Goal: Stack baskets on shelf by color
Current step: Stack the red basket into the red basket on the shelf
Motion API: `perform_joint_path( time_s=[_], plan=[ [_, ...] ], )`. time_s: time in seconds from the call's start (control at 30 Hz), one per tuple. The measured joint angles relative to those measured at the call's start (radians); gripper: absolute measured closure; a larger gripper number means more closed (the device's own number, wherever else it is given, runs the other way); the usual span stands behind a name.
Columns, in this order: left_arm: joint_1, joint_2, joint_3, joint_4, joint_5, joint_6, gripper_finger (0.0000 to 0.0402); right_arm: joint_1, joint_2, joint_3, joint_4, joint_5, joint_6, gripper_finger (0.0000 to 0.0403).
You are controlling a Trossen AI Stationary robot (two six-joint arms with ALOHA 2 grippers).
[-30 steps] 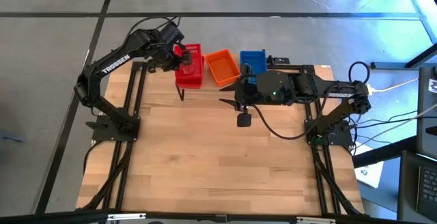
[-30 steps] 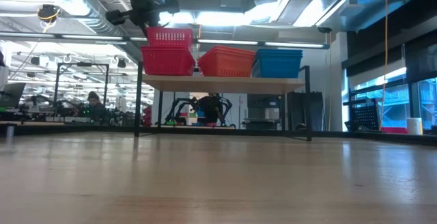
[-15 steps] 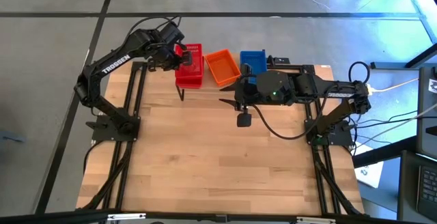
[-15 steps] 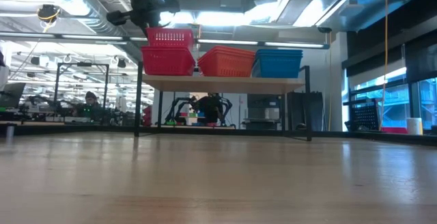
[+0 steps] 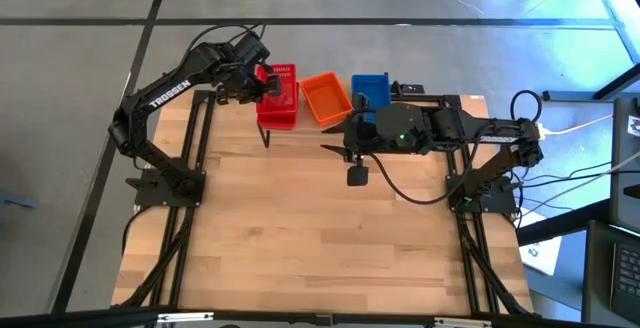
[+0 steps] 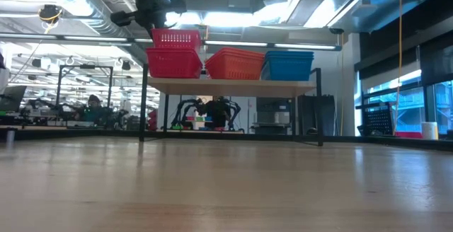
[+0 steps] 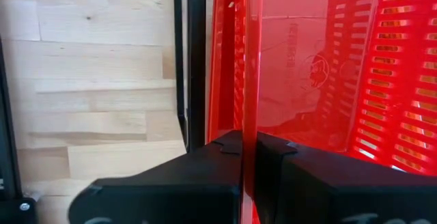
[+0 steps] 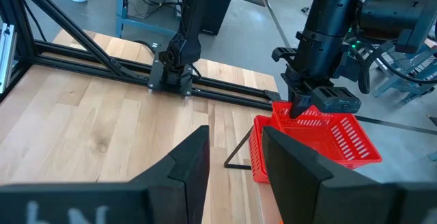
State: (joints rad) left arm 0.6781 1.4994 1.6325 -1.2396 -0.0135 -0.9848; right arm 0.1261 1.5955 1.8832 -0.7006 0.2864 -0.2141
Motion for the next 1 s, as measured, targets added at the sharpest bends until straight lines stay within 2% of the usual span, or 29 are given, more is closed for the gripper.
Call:
perform_joint_path(
  time_s=[0.47,0.7,1.0],
  plan=[
    [-0.007,0.000,0.000,-0.001,0.000,0.002,0.0401,0.000,0.000,0.000,0.000,0.000,0.000,0.0266],
    [-0.008,0.000,0.000,-0.001,0.000,0.052,0.0401,0.000,0.000,0.000,0.000,0.000,0.000,0.0266],
    [-0.008,0.000,0.000,-0.013,0.039,0.051,0.0401,0.000,0.000,0.000,0.000,0.000,0.000,0.0266]
  ],
)
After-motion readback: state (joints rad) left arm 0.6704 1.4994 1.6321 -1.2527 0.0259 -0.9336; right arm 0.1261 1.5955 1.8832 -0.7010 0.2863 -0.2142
